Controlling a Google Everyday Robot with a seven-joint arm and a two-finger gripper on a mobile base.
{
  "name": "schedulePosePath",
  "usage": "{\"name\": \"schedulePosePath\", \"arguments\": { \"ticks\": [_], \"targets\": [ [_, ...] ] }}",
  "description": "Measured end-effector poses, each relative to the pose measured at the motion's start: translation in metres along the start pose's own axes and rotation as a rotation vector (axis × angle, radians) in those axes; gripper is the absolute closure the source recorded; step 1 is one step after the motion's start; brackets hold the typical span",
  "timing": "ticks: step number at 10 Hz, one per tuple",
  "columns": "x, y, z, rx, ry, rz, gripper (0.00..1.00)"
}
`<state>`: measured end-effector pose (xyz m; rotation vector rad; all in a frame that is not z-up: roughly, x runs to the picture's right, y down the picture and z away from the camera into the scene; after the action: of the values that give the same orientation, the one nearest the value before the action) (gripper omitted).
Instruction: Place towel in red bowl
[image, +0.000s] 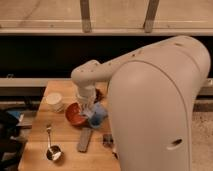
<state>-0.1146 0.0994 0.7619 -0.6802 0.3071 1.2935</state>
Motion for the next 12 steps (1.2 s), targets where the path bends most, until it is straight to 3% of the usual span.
{"name": "schedulePosePath", "arguments": {
  "ticks": [2, 4, 6, 9, 12],
  "targets": [
    [0.000, 0.044, 0.019, 0.002, 0.051, -0.114, 1.00],
    [-0.002, 0.061, 0.048, 0.014, 0.113, -0.169, 0.86],
    [-0.010, 0.057, 0.058, 0.028, 0.140, -0.162, 0.67],
    [-0.036, 0.030, 0.054, 0.041, 0.143, -0.109, 0.36],
    [-0.040, 0.015, 0.070, 0.044, 0.188, -0.068, 0.31]
  ]
}}
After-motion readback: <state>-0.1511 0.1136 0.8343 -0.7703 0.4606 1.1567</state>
